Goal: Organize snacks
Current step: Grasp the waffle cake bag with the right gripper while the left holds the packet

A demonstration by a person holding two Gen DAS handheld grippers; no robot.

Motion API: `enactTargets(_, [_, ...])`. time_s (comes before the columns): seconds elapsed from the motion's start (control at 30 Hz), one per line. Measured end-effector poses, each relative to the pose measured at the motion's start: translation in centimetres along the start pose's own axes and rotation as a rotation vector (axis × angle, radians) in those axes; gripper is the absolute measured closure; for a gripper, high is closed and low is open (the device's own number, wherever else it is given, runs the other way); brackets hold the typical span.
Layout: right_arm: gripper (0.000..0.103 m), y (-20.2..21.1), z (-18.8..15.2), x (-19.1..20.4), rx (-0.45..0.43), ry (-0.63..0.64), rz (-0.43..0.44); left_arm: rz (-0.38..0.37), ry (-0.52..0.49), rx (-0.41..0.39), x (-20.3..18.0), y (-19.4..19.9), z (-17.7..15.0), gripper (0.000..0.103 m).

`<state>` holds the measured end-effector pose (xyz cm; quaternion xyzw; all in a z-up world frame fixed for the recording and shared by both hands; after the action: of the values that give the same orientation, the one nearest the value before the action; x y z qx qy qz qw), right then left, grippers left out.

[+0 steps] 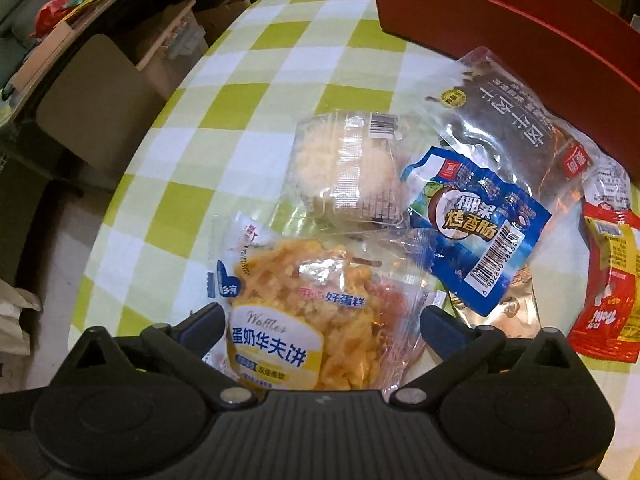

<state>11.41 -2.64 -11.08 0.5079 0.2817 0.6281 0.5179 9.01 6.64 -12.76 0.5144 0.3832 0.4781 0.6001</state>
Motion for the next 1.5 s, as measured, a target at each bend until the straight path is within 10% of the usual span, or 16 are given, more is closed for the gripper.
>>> enactTargets(0.27, [0.001, 0.7, -0.7, -0.5, 0.002, 0.058, 0.026, 0.074, -0.076, -0.005, -1.2, -0.8, -0.8, 0.017])
enactTargets(0.57, [0.025, 4.2, -2.1, -1.8, -0.042, 0.112, 0.035, 0.072, -0.046, -0.023, -1.5, 0.4, -0.9, 0.047])
enactTargets(1.5, [0.055, 8.5, -4.0, -6.3, -0.09, -0.043, 0.175, -0.028, -0.04, -0.139, -5.3, 5.4, 0.6, 0.048])
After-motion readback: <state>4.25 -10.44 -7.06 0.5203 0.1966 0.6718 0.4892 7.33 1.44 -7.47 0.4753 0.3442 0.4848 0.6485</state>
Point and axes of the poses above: each gripper's, at about its wrist camera, not at the fingertips, and y roughly against the way its jaws point, x to its left, z to its top, the point moved 6 cm from there along -y, roughly the way its jaws point, and after that the axes turned 6 degrees about z, right-handed, at the moved point
